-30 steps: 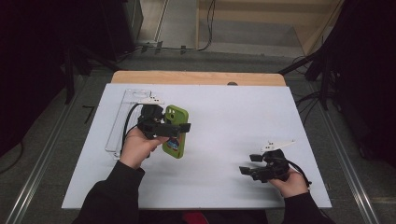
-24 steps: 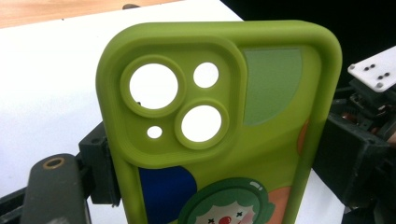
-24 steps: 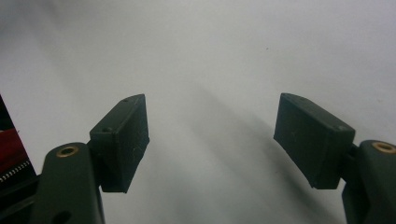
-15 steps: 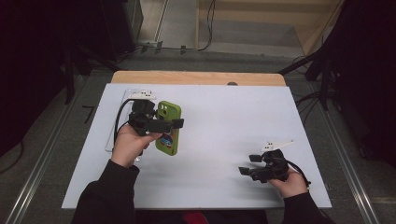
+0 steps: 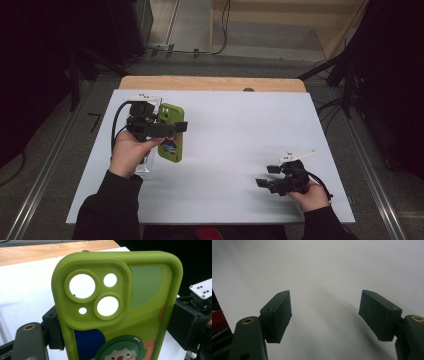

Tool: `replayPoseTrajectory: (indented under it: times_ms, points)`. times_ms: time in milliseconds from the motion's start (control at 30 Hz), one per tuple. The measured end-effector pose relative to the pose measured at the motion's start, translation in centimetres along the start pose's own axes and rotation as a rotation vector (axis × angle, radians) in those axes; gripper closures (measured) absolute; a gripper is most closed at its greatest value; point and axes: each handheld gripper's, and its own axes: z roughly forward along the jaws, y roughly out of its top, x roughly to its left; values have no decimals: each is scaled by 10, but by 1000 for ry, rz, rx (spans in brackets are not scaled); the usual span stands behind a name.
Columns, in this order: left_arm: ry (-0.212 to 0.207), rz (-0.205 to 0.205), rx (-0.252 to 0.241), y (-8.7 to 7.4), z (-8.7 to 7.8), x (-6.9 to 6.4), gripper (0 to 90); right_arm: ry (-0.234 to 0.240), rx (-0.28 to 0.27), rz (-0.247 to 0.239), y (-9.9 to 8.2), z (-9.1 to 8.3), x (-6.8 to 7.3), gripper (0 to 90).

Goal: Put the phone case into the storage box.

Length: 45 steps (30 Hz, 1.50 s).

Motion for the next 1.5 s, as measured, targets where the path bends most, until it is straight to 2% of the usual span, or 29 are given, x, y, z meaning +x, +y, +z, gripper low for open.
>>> replayPoseTrajectory:
  times_ms: [500,1033,1400,1500]
  points:
    - [83,-53,-36,3,-25,19,174,3,2,-6,0,1,1,246]
    - [139,-100,-70,1,-36,40,174,4,-2,-5,0,2,2,246]
    - [201,-126,-134,0,-42,55,175,0,-10,3,0,1,3,246]
    - [213,-135,-136,2,-41,60,174,-1,-13,7,0,2,3,245]
